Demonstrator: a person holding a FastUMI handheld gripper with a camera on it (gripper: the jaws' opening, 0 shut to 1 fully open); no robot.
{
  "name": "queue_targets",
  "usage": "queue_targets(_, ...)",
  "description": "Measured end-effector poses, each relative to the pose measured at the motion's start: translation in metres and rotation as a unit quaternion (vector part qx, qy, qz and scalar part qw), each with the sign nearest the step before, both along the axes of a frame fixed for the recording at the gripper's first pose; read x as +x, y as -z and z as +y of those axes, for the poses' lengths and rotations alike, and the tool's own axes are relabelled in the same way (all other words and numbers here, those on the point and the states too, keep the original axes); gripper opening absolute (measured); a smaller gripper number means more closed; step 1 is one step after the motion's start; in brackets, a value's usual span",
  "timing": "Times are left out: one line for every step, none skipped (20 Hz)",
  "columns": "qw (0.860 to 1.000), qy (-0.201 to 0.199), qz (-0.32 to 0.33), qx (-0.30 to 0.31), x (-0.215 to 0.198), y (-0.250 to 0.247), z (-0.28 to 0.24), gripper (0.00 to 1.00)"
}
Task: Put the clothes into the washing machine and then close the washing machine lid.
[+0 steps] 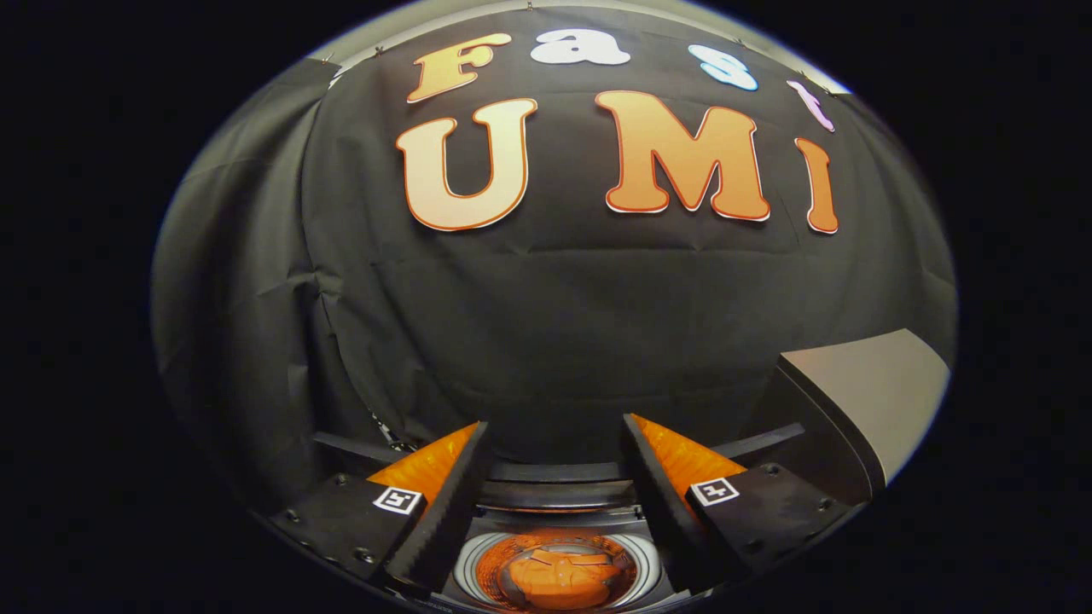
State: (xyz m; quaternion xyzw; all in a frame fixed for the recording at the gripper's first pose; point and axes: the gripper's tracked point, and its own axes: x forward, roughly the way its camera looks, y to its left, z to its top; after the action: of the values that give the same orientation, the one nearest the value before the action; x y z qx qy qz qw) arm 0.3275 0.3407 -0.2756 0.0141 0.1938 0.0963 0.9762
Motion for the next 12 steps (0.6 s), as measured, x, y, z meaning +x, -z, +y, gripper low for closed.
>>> queue_targets(1.0, 0.0, -0.001, -0.001, -0.002, 0.002, 0.0, 0.99)
queue_targets(1.0, -0.001, -0.002, -0.001, -0.005, 0.002, -0.001, 0.99)
queue_targets(1.0, -0.001, -0.003, 0.0, -0.007, 0.003, -0.001, 0.99)
queue_targets(1.0, -0.001, -0.004, 0.001, -0.011, 0.002, -0.001, 0.99)
queue_targets(1.0, -0.002, -0.005, 0.0, -0.014, 0.004, -0.001, 0.99)
queue_targets(1.0, -0.002, -0.005, 0.0, -0.017, 0.005, -0.001, 0.98)
queue_targets(1.0, -0.003, -0.005, 0.001, -0.021, 0.006, -0.002, 0.99)
queue_targets(1.0, -0.004, -0.004, 0.002, -0.026, 0.008, -0.002, 0.99)
queue_targets(1.0, -0.005, -0.004, 0.003, -0.029, 0.01, -0.003, 0.98)
queue_targets(1.0, -0.006, -0.004, 0.003, -0.034, 0.011, -0.003, 0.99)
queue_targets(1.0, -0.008, -0.004, 0.004, -0.038, 0.013, -0.003, 0.98)
queue_targets(1.0, -0.01, -0.001, 0.005, -0.041, 0.017, -0.004, 0.98)
